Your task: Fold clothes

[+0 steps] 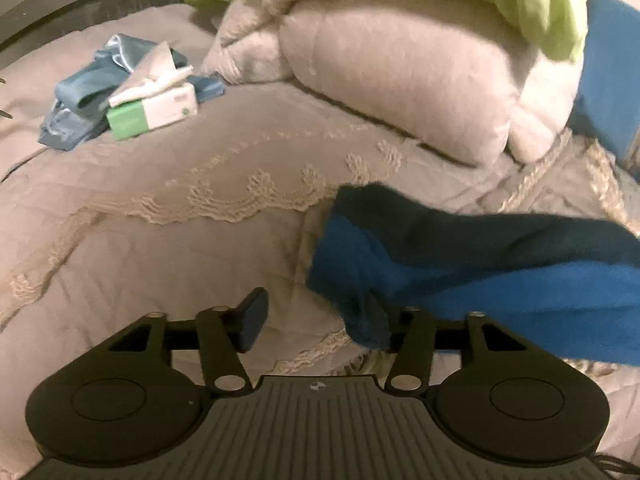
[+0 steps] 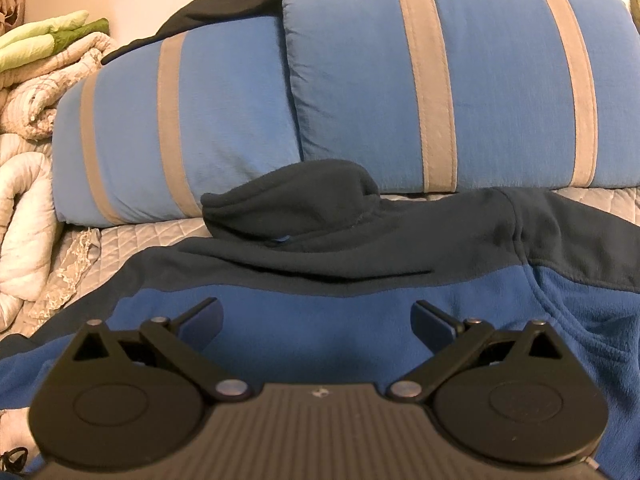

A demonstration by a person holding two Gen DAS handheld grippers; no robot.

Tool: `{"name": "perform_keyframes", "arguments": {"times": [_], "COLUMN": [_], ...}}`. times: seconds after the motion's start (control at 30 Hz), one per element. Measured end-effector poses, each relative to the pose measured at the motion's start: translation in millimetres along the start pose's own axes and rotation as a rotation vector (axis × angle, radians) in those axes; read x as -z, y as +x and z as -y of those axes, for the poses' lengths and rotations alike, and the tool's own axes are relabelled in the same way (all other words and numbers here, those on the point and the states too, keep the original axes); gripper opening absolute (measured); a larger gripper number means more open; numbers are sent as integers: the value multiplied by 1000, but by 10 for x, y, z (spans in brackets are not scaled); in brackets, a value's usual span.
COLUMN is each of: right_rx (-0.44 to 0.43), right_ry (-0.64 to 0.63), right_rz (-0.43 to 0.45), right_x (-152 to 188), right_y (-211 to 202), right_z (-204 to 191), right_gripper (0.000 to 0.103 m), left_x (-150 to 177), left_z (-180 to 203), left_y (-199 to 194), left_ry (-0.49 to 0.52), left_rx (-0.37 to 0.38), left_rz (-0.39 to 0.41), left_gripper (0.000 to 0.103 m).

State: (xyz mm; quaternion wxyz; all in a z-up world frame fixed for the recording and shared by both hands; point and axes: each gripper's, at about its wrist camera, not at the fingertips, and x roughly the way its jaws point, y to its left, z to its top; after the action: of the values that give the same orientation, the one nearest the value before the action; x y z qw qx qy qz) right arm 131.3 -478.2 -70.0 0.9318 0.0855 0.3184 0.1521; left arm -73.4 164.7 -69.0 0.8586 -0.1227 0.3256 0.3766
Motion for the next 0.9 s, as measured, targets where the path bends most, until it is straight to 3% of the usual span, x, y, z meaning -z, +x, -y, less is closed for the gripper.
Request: {"name": "perform_keyframes", "arguments": {"times": [0.07, 0.23, 0.43, 0.6, 0.73, 0.9], "right_rx": [0, -2, 3, 7, 7, 3], "right_ry": [3, -2, -15, -43, -52, -57], "right_rz": [0, -1, -8, -12, -15, -22], "right_x": [-4, 0, 17, 23, 23, 11], "right_y": [3, 6, 24, 44, 63, 94], "right_z": [-1, -8, -34, -86, -98, -105], "right_gripper": [103, 103, 103, 103, 103, 103], "left_x": [-34, -211, -531, -758, -782, -640], "left_z": [32, 317, 976, 1657, 2164, 2556], "left_y": [-107, -186, -42, 199, 458, 698], "left_ry": [5, 49, 126, 210, 341, 543], "left_rx": [60, 328, 511, 623, 678, 692], "left_rz": [30, 71, 73, -17, -115, -210], "left_gripper": [59, 60, 60, 60, 60, 60]}}
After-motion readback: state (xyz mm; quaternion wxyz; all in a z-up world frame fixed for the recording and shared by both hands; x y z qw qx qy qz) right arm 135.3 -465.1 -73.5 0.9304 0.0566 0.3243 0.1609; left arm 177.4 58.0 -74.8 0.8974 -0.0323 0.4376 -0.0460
